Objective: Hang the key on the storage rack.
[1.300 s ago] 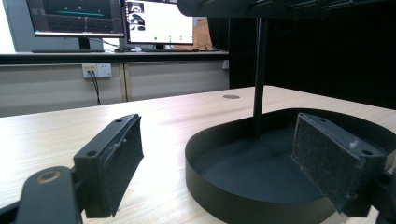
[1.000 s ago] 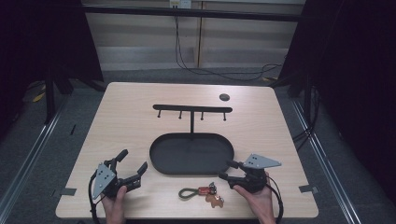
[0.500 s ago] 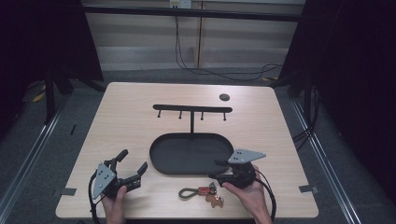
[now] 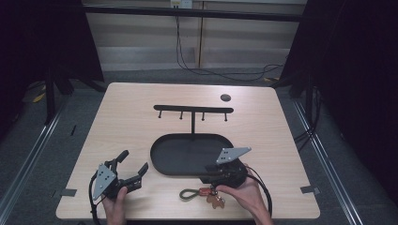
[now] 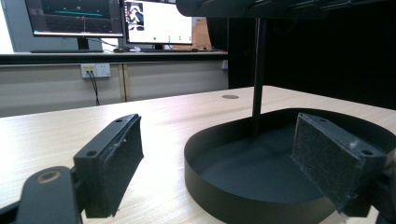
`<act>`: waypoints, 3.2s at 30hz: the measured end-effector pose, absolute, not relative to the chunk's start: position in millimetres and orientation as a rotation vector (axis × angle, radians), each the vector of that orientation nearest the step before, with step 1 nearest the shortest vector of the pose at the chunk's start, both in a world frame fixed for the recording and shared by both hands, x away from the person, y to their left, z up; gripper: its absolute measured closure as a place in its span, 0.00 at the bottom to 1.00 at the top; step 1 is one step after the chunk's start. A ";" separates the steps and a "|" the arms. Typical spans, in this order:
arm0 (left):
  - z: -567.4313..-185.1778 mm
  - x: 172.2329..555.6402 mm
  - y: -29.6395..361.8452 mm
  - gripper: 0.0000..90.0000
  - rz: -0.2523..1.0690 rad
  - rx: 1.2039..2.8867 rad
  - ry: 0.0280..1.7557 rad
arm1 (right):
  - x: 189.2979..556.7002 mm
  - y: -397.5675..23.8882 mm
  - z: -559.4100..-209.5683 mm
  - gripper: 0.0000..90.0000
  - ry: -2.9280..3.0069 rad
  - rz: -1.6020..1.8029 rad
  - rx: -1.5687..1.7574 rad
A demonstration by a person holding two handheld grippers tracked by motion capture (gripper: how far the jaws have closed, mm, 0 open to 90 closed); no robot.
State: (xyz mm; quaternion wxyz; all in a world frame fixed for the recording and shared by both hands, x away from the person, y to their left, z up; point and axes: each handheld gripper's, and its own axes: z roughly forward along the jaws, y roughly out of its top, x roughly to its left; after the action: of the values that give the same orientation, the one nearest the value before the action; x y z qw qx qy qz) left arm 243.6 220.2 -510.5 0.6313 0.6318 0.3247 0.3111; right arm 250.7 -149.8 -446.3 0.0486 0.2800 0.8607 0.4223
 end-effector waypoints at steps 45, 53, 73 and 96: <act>-510.5 243.7 220.3 0.18 0.709 1.448 0.740 | 279.5 -71.7 -464.3 0.87 3.166 0.579 0.523; -510.5 243.7 220.3 0.18 0.709 1.447 0.740 | 275.3 -57.5 -467.2 0.83 3.162 0.456 0.430; -510.4 243.6 220.9 0.18 0.716 1.454 0.737 | 271.6 -46.0 -465.1 0.94 3.143 0.270 0.351; -510.5 243.8 220.8 0.18 0.708 1.453 0.734 | 282.3 -58.4 -449.4 0.95 3.199 0.256 0.461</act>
State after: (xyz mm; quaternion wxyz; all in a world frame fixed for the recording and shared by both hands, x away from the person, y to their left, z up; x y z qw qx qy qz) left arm 243.8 220.8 -510.5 0.6311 0.6349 0.3208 0.3094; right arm 282.3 -58.4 -449.4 -0.0503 0.1419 0.9855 0.0788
